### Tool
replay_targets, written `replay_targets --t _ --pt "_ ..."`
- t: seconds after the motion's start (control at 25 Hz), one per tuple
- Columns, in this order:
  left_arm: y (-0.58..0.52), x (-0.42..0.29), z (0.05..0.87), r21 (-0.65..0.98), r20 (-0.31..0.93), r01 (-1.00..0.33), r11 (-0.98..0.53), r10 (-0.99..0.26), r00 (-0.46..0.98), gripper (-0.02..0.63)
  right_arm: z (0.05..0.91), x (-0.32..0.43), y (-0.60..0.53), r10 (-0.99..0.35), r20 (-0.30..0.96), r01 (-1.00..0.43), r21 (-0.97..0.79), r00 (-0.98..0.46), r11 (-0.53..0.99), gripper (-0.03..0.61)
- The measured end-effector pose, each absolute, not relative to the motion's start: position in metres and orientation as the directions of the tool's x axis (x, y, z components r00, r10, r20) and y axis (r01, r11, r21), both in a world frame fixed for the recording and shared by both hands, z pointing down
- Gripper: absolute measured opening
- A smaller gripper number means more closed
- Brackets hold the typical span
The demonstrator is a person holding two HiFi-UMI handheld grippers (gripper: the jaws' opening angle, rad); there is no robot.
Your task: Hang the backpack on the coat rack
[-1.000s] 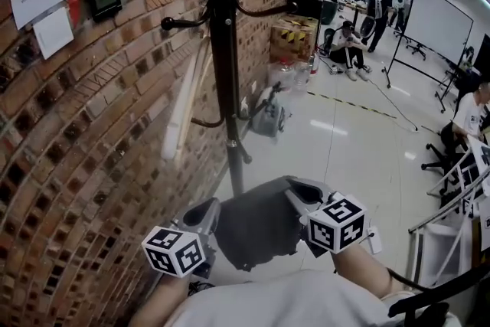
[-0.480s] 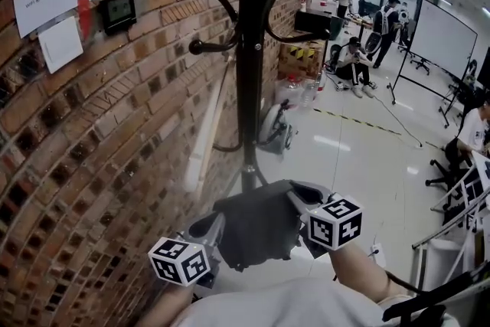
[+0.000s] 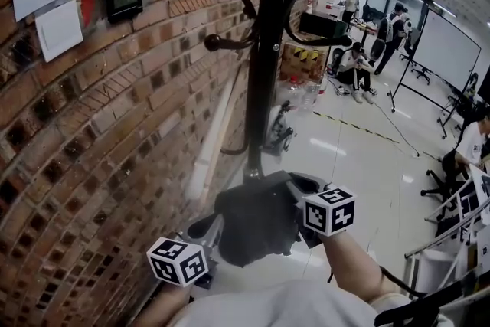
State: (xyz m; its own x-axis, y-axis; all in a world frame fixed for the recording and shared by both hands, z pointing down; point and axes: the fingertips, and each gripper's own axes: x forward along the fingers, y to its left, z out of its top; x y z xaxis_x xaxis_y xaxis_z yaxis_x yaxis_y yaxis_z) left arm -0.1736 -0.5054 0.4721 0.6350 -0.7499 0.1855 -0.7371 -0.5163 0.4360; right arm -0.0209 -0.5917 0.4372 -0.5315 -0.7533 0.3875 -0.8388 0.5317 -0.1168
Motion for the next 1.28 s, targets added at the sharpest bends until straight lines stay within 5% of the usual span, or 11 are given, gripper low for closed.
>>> replay_targets --t 0.36,0.92,1.04,1.16,1.28 --pt "-0.507 -0.164 0.486 0.46 0.212 -0.742 -0.487 -0.752 0.625 0.002 0.482 -0.026 -0.591 -0.715 0.467 -0.79 0.055 -0.52 0.611 0.059" --pt "-0.466 -0.129 0.473 0.39 0.232 -0.769 -0.506 -0.754 0.614 0.002 0.479 -0.008 -0.557 -0.623 0.473 -0.717 -0.025 -0.622 0.697 0.172" --pt "-0.443 -0.125 0.462 0.377 0.225 -0.788 -0.487 -0.777 0.588 0.002 0.47 0.009 -0.518 -0.606 0.441 -0.703 -0.082 -0.662 0.707 0.135" --pt "-0.407 -0.117 0.456 0.366 0.225 -0.81 -0.459 -0.801 0.555 0.002 0.471 0.011 -0.457 -0.54 0.424 -0.651 -0.172 -0.727 0.74 0.0" --pt "-0.357 -0.097 0.457 0.364 0.233 -0.821 -0.44 -0.81 0.538 0.002 0.477 0.016 -0.388 -0.47 0.407 -0.584 -0.223 -0.783 0.781 0.0"
